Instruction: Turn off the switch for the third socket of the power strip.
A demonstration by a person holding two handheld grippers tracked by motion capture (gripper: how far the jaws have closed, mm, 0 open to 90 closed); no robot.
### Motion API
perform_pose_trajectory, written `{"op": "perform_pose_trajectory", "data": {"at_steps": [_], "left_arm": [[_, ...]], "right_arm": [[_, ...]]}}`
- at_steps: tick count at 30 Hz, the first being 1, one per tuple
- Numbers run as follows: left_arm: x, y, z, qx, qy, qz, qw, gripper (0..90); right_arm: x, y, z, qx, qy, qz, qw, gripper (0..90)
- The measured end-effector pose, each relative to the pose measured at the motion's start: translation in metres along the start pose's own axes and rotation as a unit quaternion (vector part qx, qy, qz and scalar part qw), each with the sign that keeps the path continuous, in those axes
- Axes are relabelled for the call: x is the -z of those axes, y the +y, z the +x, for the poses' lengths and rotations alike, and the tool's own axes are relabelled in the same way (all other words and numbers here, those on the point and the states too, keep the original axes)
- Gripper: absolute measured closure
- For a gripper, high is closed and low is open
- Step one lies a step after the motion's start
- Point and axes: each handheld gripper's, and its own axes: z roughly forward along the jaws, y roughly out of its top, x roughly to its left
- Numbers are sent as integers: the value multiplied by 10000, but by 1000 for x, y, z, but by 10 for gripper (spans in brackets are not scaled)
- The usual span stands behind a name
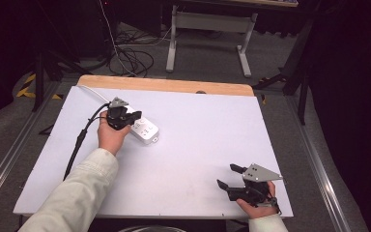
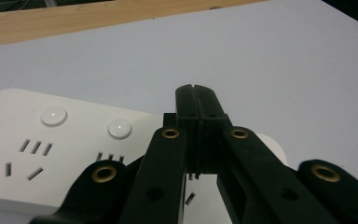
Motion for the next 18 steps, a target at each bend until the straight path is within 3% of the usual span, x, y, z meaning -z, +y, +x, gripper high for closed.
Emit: {"op": "perform_pose_trajectory", "data": {"at_steps": [5,7,11,18], "left_arm": [[-7,-4,-2,-82,11,-19,10000,900],[-10,-5,-5,-292,200,-50,9994,900],[-13,-6,-6,-476,269,-75,9985,900],[-18,-10,-4,-489,266,15,9985,900]], "right_arm": [[0,0,-1,-11,15,-7,10000,269],[-1,0,-1,-29,26,-22,10000,269],[-1,0,0,-8,21,-9,10000,269],[-1,0,0,-7,28,-13,10000,269]]}}
